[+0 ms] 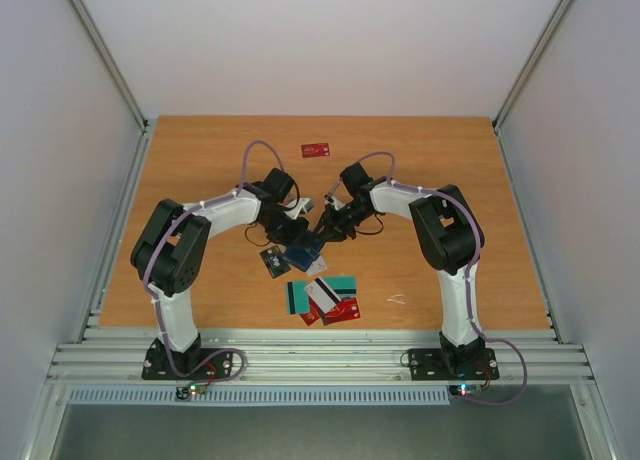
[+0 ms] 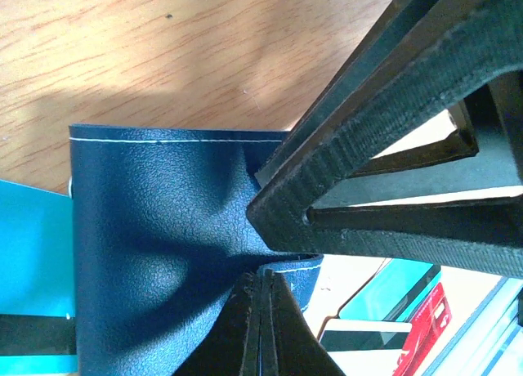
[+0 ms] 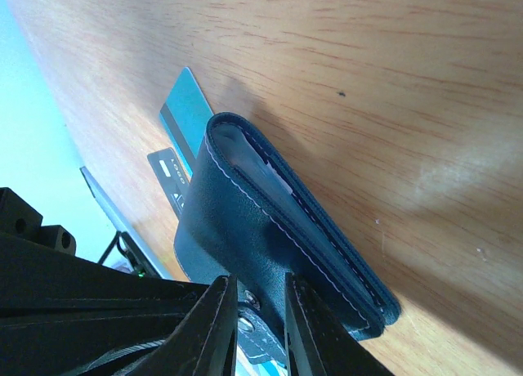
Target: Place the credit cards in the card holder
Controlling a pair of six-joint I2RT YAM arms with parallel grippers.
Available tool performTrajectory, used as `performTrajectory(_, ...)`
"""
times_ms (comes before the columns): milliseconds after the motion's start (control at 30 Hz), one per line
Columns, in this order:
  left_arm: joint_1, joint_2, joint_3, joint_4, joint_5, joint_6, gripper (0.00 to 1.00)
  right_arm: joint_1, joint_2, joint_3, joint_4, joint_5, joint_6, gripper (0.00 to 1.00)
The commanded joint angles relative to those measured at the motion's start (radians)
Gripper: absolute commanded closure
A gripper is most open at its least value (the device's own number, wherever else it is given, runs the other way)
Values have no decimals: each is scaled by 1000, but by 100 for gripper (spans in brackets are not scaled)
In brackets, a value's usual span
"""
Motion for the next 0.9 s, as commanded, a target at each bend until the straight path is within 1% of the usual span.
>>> performTrajectory(0, -1, 27, 8, 16, -15, -1, 100, 2, 25, -13, -12, 43, -7, 81)
performTrajectory(333, -1, 45, -44, 53, -51, -10, 100, 2, 23, -21, -2, 40, -3, 81)
performTrajectory(500, 4, 10, -40, 37, -81, -7, 100, 2, 23, -24, -1, 41, -1, 82)
performTrajectory(733, 9, -54, -38, 61, -69, -39, 100, 2, 29, -27, 1, 41, 0, 82)
performTrajectory(867, 9, -48, -33, 47, -72, -30, 100, 2, 30, -20, 1, 41, 0, 82)
